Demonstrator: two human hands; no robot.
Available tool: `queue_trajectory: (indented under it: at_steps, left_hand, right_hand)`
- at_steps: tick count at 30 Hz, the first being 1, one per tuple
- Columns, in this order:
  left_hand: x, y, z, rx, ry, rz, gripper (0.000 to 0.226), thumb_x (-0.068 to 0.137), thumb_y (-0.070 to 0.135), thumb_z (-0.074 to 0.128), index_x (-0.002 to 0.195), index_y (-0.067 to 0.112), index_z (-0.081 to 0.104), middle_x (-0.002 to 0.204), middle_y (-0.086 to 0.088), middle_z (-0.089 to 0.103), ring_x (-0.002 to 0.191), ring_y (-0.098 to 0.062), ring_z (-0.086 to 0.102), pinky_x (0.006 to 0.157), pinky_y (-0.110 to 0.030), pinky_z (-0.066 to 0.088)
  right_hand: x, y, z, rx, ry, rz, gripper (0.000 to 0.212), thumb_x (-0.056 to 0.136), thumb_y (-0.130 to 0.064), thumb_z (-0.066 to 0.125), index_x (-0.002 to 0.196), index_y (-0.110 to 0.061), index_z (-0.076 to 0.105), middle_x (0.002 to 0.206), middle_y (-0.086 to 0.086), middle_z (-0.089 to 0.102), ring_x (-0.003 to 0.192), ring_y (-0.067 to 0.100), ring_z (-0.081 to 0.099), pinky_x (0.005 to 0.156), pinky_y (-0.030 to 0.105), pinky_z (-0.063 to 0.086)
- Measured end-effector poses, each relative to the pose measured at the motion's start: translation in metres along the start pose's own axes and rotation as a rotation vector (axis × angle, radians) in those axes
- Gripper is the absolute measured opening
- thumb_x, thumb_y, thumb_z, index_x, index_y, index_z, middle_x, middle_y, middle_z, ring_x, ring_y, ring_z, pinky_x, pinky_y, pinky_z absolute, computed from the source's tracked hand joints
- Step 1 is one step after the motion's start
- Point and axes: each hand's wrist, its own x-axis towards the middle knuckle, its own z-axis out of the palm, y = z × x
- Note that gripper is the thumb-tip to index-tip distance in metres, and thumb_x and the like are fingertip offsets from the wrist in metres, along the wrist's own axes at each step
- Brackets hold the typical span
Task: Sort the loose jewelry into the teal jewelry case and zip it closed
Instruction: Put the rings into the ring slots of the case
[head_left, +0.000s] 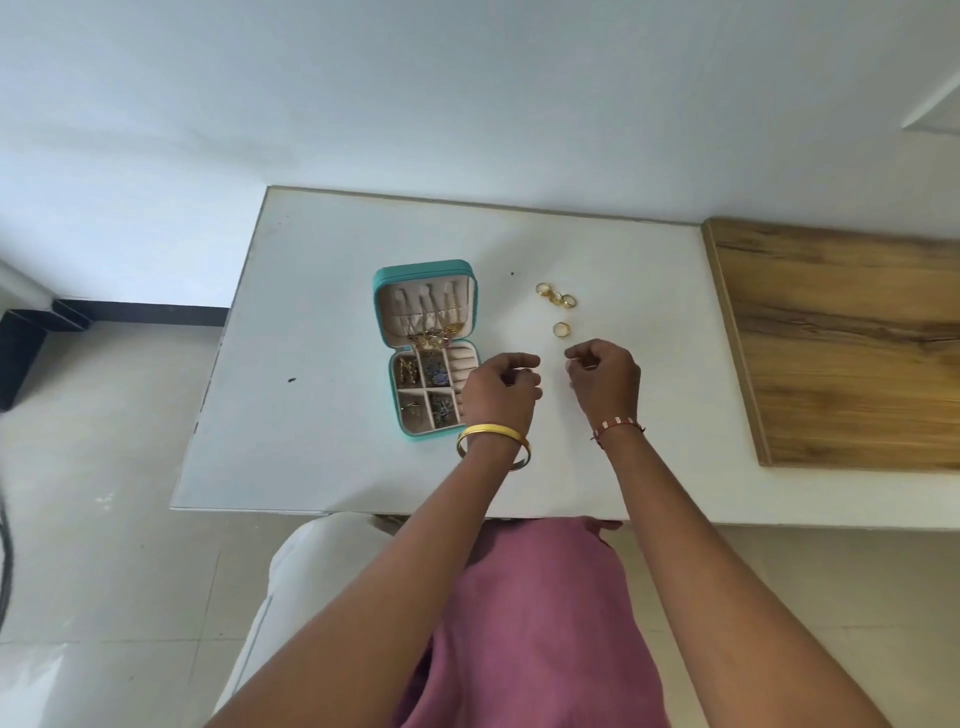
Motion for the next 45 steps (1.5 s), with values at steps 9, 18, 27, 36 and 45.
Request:
queue_trajectory:
  at_steps: [9,18,27,36,45]
  left_hand:
    - [0.021,0.004,0.027,-0.08,0.034,-0.113,0.023,0.083,-0.005,0.046,0.086,0.01,0.063,0.069,-0.005,0.06,0.061,-0.015,0.057,0.075,-0.035,0.053]
    - [0.024,0.001,0.025,-0.094,0.1,-0.145,0.021,0.087,-0.001,0.047,0.1,0.0,0.064,0.071,-0.007,0.06,0.064,-0.017,0.059,0.071,-0.032,0.056]
    - [0.003,-0.01,0.002,-0.046,0.081,-0.035,0.014,0.083,0.003,0.061,0.095,-0.001,0.068,0.066,-0.006,0.063,0.059,-0.014,0.063,0.061,-0.021,0.058]
    - [-0.015,-0.01,-0.018,-0.027,0.02,0.003,0.011,0.082,0.001,0.062,0.091,-0.004,0.067,0.07,-0.008,0.065,0.054,-0.01,0.064,0.061,-0.022,0.058]
    - [-0.02,-0.014,-0.045,-0.029,0.022,0.05,0.012,0.086,-0.001,0.056,0.094,-0.002,0.064,0.082,-0.014,0.065,0.061,-0.013,0.063,0.059,-0.016,0.056]
  right_hand:
    - [0.048,-0.001,0.018,-0.171,0.015,-0.07,0.029,0.089,-0.015,0.055,0.116,-0.005,0.06,0.11,0.02,0.056,0.1,0.033,0.056,0.08,0.029,0.04]
    - [0.025,-0.008,0.017,0.088,-0.013,-0.053,0.007,0.078,0.004,0.061,0.081,0.002,0.067,0.086,0.017,0.069,0.079,0.029,0.065,0.073,0.032,0.053]
    - [-0.028,-0.025,0.006,0.269,0.03,-0.027,0.003,0.073,0.002,0.067,0.075,0.0,0.069,0.073,0.014,0.068,0.058,0.017,0.057,0.061,0.027,0.054]
    - [-0.054,-0.035,-0.013,0.269,-0.093,0.029,0.009,0.077,-0.002,0.068,0.086,0.001,0.07,0.074,0.014,0.067,0.05,0.02,0.058,0.049,0.028,0.054]
    - [-0.07,-0.044,-0.016,0.459,-0.32,0.11,0.016,0.083,0.002,0.061,0.098,0.002,0.069,0.082,0.014,0.067,0.057,0.019,0.064,0.064,0.028,0.059]
